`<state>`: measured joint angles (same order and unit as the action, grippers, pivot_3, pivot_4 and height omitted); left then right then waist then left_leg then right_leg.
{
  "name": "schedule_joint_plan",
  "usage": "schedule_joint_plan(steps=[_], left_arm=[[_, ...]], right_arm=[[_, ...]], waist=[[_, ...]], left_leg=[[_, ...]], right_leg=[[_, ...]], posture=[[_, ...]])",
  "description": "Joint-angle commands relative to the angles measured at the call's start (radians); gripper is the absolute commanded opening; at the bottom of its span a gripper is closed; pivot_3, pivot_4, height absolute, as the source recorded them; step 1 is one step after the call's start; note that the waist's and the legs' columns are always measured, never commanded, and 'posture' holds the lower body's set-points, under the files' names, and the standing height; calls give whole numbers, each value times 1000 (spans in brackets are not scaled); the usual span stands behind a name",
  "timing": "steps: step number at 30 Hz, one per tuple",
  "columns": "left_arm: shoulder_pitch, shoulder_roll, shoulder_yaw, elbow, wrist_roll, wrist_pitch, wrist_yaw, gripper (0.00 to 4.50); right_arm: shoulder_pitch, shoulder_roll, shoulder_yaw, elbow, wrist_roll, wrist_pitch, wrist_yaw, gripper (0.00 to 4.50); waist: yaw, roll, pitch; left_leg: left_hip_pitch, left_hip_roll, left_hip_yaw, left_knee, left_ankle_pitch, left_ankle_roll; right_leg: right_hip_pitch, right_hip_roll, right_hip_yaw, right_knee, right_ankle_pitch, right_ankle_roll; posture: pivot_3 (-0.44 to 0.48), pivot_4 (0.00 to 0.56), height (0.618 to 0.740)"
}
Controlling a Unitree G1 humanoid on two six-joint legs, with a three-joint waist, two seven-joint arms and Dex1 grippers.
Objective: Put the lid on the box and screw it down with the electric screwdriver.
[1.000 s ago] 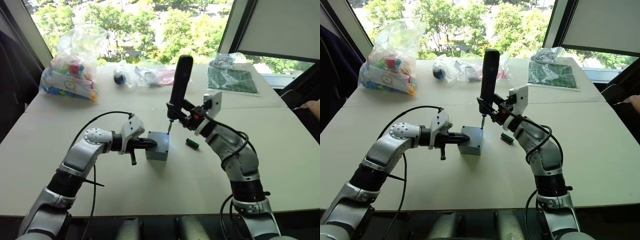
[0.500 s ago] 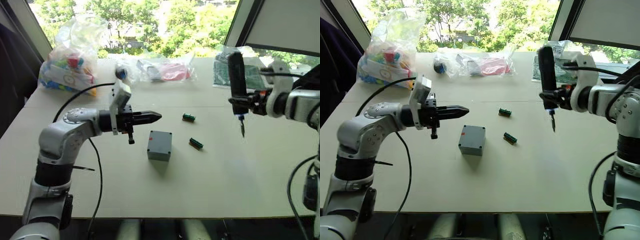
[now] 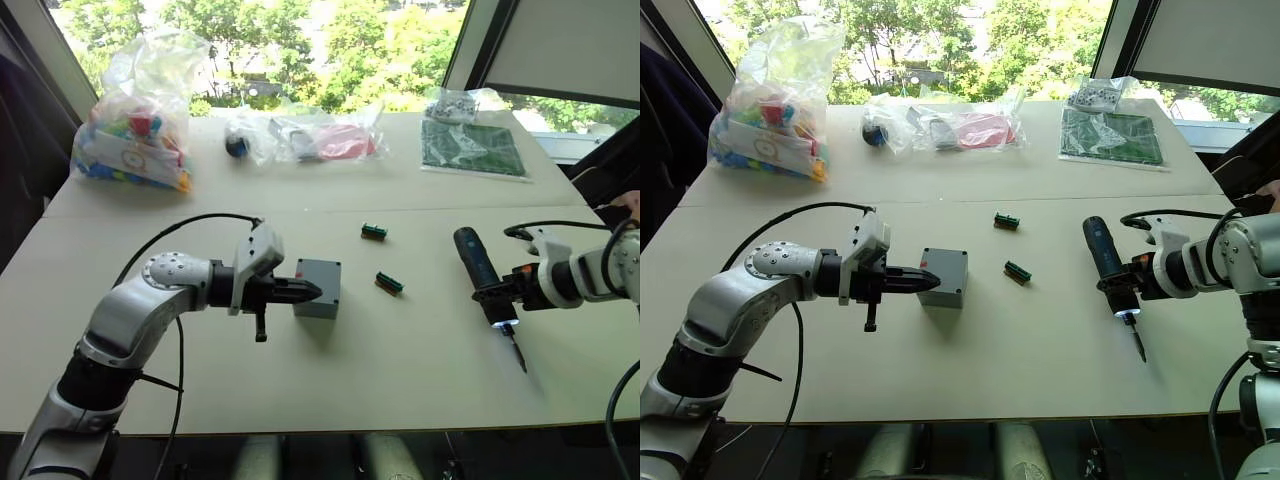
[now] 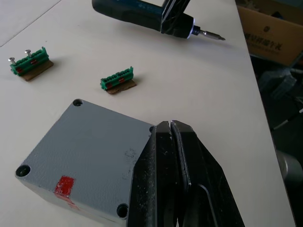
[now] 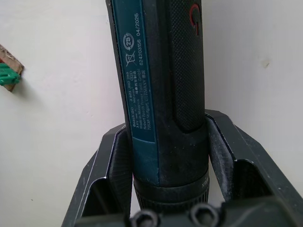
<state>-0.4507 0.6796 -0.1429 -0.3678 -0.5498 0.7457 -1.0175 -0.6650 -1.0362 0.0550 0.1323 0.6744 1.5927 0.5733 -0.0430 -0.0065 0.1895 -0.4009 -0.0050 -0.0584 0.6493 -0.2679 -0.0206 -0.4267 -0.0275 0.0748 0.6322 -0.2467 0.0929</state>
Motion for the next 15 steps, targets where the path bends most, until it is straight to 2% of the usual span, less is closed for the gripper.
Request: schedule_joint_plan(steps=[1,5,13,15], left_arm=[[19,24,46,-6,5,-23,15,0],[20,45,73,31,8,-32,20,0],[5,91,157,160,17,-51,18,0],[4,105,169,186,23,-55,11,0]], right_arm=[[-6,-15,21,12,-53,-60,19,3257],[1,-29,56,-1,-107,-136,39,4449],[-72,-37,66,-22,-217,-364,98,4449],[-128,12,-10,-7,-186,-383,102,4449]], waist=[[-1,0,0],[0,-2,0],[-3,-2,0],[-2,-2,0]], left_leg=[[0,0,0,0,0,0],[0,0,0,0,0,0],[1,0,0,1,0,0],[1,1,0,0,0,0]], right_leg=[[0,0,0,0,0,0],[0,0,0,0,0,0],[0,0,0,0,2,0],[0,1,0,0,2,0]], posture=[[0,150,740],[0,150,740],[0,150,740],[0,150,740]])
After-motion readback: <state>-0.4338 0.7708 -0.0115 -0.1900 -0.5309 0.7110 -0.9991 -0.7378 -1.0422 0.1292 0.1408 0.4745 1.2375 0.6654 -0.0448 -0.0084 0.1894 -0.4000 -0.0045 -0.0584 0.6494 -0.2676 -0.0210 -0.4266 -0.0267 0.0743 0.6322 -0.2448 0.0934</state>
